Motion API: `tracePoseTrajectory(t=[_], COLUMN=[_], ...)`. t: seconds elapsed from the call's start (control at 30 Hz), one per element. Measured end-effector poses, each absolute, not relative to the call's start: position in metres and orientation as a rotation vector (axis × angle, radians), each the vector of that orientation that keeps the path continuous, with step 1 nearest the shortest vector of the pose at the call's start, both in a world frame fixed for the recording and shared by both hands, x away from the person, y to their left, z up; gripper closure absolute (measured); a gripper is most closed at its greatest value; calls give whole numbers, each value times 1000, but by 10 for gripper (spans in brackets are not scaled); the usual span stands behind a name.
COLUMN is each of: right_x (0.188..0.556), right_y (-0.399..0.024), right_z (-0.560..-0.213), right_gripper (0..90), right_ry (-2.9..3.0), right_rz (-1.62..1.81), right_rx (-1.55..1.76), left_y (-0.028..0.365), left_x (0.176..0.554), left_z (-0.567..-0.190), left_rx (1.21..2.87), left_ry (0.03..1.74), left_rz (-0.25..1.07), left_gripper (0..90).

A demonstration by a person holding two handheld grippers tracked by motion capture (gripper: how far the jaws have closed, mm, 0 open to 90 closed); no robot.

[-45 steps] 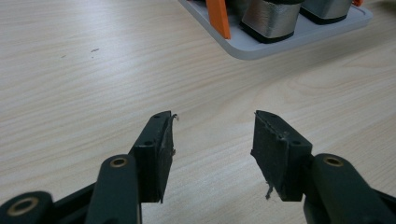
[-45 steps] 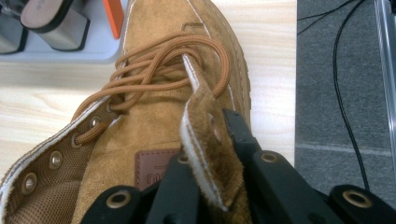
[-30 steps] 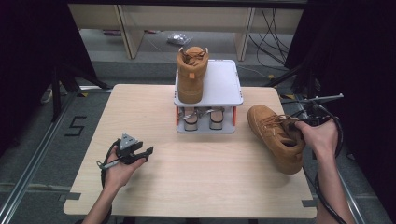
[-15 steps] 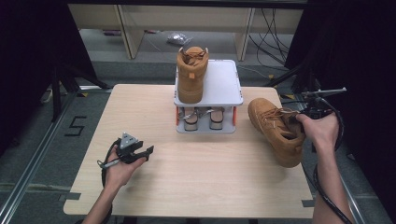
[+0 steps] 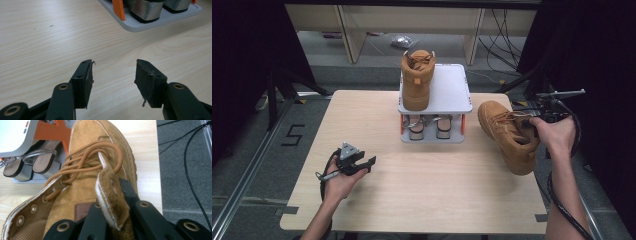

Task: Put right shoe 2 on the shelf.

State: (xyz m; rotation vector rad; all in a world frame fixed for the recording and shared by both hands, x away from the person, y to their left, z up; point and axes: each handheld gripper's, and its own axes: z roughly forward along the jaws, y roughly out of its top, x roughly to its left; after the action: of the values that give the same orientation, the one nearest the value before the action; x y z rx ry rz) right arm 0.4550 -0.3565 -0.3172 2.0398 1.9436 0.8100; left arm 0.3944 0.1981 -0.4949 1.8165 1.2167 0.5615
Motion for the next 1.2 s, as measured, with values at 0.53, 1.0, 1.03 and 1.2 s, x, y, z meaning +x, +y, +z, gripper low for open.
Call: tracePoseTrajectory(t=[0.53,1.0,1.03,1.2], right_x=[462,471,472,474], right_y=[-358,-356,-356,-356], right_z=[-311,-304,-301,-297], right_gripper=[854,855,855,854], right_ry=[1893,1867,1875,1865], right_rz=[850,906,868,868], right_rx=[2069,2078,2091,2085], left_y=[200,201,201,200], left_x=[392,391,391,391], left_z=[-497,-495,-495,-494], left_rx=[1826,1826,1826,1819], left_ry=[1208,1204,1205,1207], left_rz=[558,559,559,565], left_gripper=[476,475,476,475])
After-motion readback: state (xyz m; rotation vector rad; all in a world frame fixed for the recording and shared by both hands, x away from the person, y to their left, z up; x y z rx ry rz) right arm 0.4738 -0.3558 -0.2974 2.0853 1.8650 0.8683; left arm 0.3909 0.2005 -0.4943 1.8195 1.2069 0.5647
